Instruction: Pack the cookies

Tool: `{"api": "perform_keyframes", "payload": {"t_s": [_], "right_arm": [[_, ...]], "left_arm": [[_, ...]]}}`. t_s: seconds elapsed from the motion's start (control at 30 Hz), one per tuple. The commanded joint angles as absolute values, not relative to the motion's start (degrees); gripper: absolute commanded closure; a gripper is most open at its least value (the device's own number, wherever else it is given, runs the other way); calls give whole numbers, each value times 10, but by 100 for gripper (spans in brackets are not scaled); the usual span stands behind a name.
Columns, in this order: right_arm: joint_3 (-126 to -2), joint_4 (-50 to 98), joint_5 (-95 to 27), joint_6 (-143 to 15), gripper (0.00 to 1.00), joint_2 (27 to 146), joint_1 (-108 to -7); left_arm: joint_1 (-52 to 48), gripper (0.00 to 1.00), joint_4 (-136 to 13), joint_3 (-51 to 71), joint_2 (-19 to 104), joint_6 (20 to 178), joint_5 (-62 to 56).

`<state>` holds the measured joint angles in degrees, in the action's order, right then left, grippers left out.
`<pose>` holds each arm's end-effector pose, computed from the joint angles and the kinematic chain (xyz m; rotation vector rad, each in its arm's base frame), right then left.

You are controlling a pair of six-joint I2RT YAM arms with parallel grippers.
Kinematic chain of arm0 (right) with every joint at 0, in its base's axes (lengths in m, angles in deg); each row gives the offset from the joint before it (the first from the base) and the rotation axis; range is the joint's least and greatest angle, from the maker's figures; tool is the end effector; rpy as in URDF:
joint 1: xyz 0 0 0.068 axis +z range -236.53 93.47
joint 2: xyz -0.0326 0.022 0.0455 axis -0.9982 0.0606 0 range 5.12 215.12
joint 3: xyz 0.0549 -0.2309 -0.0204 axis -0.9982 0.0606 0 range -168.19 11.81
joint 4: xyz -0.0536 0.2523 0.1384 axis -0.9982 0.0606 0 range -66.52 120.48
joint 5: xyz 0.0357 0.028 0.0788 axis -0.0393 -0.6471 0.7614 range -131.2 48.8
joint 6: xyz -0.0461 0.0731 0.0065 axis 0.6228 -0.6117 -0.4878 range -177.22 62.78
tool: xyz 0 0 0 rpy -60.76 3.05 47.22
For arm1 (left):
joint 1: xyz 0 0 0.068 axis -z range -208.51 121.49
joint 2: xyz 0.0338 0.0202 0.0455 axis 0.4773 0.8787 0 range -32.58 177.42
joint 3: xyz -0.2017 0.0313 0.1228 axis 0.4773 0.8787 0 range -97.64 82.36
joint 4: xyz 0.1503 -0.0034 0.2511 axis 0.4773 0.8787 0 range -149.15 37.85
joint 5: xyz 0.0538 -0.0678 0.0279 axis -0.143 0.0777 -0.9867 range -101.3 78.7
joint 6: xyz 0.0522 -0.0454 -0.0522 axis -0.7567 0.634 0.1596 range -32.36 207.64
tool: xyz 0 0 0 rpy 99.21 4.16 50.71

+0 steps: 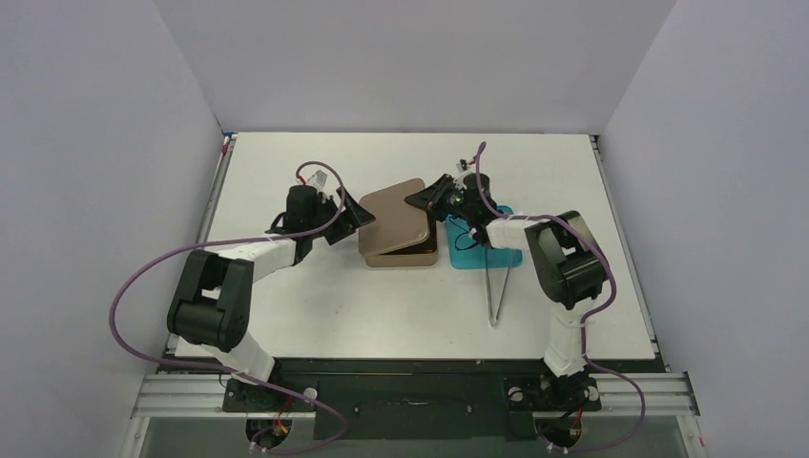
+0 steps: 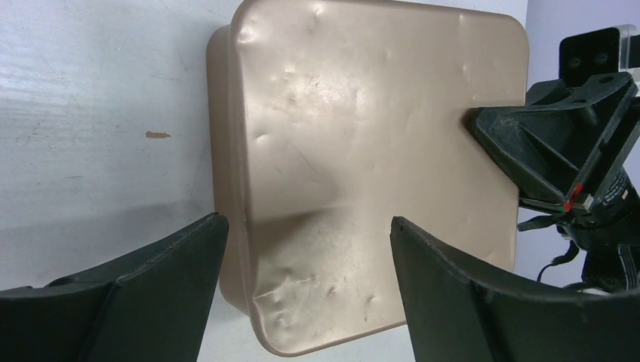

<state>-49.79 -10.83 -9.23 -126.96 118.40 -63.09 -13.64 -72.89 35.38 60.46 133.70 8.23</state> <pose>0.4080 0.2210 0.1005 0.4253 2.1357 1.5575 0.3722 -0.1253 0.1045 -0.4001 2.2273 -0.9633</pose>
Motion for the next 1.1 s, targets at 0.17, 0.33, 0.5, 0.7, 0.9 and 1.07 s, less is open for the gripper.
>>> {"api": "perform_keyframes", "payload": {"t_s": [0.17,0.33,0.5,0.7,0.9,1.07], "right_arm": [[-491,-163,-97,-1267,97,1176,-642],[-490,-160,-96,-1265,88,1177,-644],[-487,-151,-96,-1255,79,1175,-647],[-481,-146,-96,-1251,70,1177,-650],[-475,-127,-94,-1239,64,1169,-661],[-465,-118,-89,-1233,63,1157,-674]], "left_arm": [[-139,26,-768,326,637,1333,111],[-136,27,-771,320,645,1333,115],[-135,29,-767,315,650,1328,118],[-132,31,-762,312,650,1325,120],[-127,33,-747,302,647,1317,117],[-123,34,-740,295,645,1316,116]]}}
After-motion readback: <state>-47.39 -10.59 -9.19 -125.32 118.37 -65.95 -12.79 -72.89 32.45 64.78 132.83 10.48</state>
